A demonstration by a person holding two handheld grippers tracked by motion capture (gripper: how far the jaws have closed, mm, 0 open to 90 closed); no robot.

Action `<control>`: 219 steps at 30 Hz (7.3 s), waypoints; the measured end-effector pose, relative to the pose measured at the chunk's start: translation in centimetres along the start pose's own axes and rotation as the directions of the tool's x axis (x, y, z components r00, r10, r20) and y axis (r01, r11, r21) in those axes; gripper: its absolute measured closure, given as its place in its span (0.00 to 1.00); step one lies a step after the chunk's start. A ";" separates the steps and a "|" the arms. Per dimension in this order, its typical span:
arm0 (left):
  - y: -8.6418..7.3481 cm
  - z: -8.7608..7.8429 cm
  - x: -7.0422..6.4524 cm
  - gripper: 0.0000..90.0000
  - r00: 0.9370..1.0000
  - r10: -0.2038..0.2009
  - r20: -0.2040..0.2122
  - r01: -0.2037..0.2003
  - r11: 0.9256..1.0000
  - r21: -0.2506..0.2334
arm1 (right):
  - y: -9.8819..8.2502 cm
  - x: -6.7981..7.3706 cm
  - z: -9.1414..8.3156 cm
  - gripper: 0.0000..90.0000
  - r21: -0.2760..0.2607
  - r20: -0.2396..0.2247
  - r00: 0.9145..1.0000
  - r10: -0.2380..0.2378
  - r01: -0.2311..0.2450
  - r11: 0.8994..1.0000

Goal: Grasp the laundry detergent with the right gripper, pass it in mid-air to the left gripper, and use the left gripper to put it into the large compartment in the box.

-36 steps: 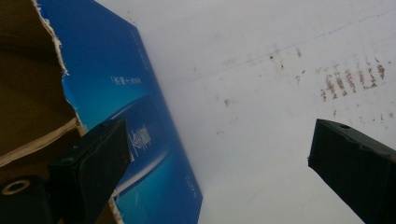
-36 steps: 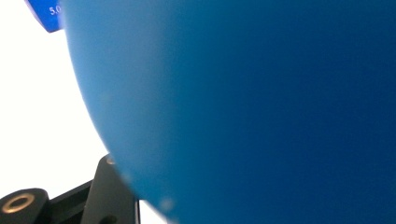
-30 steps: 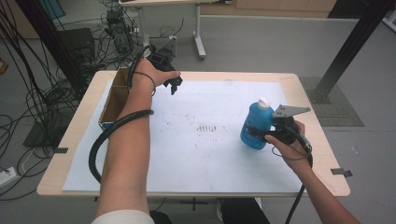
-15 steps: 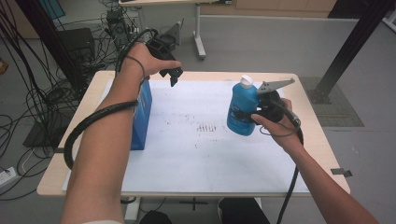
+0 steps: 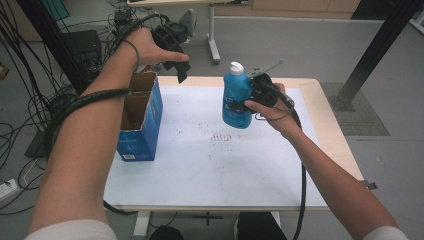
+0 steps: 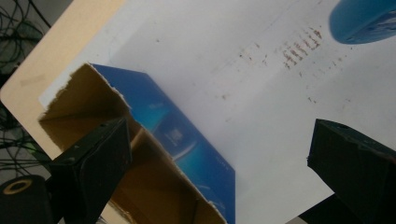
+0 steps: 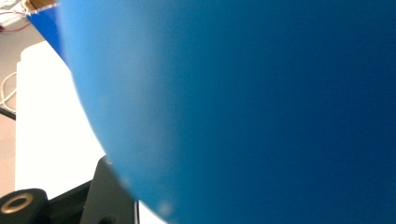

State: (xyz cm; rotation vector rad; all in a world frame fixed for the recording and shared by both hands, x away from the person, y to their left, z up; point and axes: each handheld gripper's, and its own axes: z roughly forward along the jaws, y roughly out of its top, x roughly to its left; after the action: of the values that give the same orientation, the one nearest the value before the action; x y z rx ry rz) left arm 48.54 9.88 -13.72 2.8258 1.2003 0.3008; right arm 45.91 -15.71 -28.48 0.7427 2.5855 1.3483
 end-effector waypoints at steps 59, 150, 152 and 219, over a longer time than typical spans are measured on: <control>-1.2 -1.4 -6.1 0.07 0.873 0.468 0.137 -0.476 0.879 0.028 | 3.5 6.5 8.3 0.49 -0.124 -0.358 0.881 -0.309 0.283 0.951; -1.3 1.3 -8.3 0.06 0.826 0.521 0.214 -0.536 0.844 0.014 | 3.0 7.3 6.7 0.49 -0.175 -0.366 0.871 -0.328 0.281 0.944; -1.3 1.3 -8.3 0.06 0.826 0.521 0.215 -0.536 0.844 0.012 | 3.0 7.3 6.7 0.49 -0.175 -0.367 0.871 -0.327 0.281 0.944; -1.6 1.1 -8.4 0.06 0.823 0.527 0.213 -0.540 0.841 0.009 | 3.1 7.5 6.7 0.49 -0.177 -0.374 0.870 -0.322 0.273 0.945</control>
State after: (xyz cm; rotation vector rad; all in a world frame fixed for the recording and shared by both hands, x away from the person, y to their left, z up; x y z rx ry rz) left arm 41.89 4.96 -16.28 3.1049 0.3612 -0.0172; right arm 42.74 -5.64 -29.19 0.0346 2.7241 1.6692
